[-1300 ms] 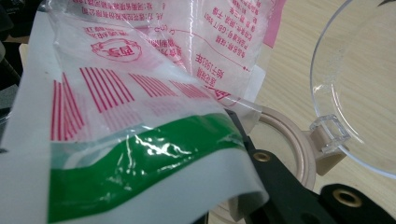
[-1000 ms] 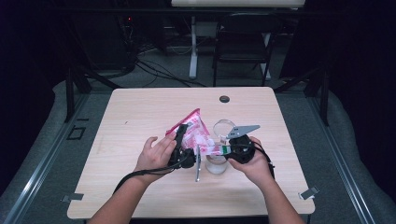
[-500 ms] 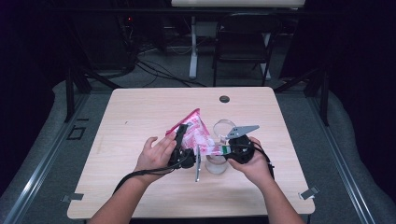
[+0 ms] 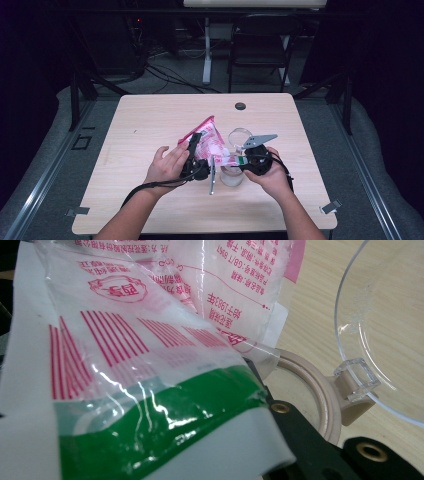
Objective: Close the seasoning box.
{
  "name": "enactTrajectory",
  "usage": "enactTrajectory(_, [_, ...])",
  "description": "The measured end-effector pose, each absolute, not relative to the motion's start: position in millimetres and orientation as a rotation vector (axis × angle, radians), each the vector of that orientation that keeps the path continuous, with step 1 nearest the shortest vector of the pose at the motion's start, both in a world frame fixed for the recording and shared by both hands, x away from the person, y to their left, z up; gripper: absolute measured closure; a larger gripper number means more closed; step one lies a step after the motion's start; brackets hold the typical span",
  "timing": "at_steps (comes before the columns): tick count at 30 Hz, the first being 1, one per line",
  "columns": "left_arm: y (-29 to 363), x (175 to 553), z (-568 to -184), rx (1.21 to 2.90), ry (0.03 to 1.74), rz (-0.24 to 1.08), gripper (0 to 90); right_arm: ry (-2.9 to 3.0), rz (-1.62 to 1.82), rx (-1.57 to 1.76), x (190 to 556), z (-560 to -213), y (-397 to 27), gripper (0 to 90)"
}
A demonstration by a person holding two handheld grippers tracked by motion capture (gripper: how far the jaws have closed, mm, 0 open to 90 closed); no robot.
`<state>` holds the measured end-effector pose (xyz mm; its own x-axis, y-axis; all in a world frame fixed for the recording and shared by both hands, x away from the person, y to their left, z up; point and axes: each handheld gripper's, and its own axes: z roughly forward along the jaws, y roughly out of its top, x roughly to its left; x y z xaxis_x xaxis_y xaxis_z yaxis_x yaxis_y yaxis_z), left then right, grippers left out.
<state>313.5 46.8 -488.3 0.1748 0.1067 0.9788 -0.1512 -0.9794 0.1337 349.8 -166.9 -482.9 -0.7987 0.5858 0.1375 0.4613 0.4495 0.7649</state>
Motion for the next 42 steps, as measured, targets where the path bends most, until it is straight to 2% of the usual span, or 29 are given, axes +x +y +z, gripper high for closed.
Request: enactTrajectory(42, [43.3,311.5,-484.3,2.221,-0.090,1.934,63.1,2.539,1.269,0.940,350.4,-483.7,-169.0,90.0])
